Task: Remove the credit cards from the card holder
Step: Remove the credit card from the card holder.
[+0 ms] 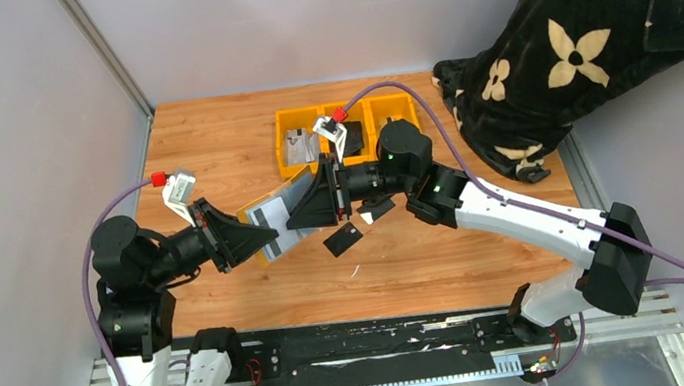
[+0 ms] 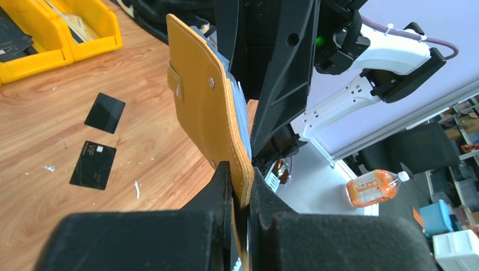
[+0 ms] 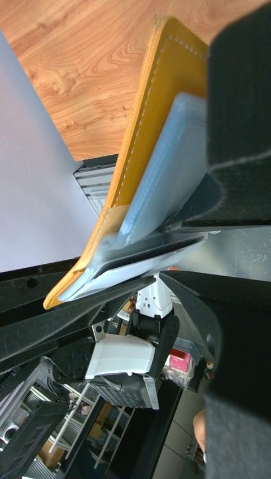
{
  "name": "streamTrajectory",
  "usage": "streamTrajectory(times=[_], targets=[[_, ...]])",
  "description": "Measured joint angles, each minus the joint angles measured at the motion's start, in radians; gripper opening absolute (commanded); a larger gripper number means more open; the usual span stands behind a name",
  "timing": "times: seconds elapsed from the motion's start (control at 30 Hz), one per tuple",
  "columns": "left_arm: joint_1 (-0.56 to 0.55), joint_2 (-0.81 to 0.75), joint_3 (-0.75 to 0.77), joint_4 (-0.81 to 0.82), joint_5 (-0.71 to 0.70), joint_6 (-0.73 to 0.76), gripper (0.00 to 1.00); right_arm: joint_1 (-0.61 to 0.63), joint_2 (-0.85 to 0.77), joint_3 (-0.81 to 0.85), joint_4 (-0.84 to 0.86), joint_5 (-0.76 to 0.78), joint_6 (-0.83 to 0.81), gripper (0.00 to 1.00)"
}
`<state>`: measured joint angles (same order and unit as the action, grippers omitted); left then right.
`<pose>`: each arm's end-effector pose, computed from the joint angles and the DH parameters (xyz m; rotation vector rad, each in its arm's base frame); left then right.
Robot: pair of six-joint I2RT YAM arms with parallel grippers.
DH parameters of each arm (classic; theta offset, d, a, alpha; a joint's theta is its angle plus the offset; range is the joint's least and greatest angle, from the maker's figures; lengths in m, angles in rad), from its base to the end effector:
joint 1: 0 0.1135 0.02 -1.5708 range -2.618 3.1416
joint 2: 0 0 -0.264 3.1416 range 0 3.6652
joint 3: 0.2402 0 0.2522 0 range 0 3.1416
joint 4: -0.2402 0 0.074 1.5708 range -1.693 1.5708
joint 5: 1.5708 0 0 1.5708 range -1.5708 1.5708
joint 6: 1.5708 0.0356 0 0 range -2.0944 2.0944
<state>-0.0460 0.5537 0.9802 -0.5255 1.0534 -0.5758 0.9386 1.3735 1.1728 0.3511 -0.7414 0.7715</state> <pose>0.0833 -0.0348 0.3992 0.3925 1.7566 -1.3229 0.1693 0.2719 0.3974 -0.8675 1.5579 1.8403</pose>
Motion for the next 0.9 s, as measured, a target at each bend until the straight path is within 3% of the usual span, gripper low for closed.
streamTrajectory(times=[0.17,0.4,0.47,0.73,0.9], targets=[[0.002,-0.002,-0.010,0.016,0.003,-0.019,0.13,-0.002,0.008,0.000,0.000,0.005,0.005,0.19],[0.004,-0.002,-0.013,0.055,0.044,-0.057,0.42,-0.001,0.005,-0.051,0.100,-0.020,0.058,0.01],[0.003,-0.002,-0.019,0.077,0.063,-0.077,0.45,0.001,0.005,-0.074,0.141,-0.031,0.078,0.00],[0.003,0.000,-0.058,0.184,0.124,-0.208,0.41,0.004,0.003,-0.157,0.288,-0.051,0.157,0.00],[0.003,0.004,-0.059,0.252,0.151,-0.279,0.27,0.005,-0.017,-0.191,0.315,-0.052,0.177,0.00]])
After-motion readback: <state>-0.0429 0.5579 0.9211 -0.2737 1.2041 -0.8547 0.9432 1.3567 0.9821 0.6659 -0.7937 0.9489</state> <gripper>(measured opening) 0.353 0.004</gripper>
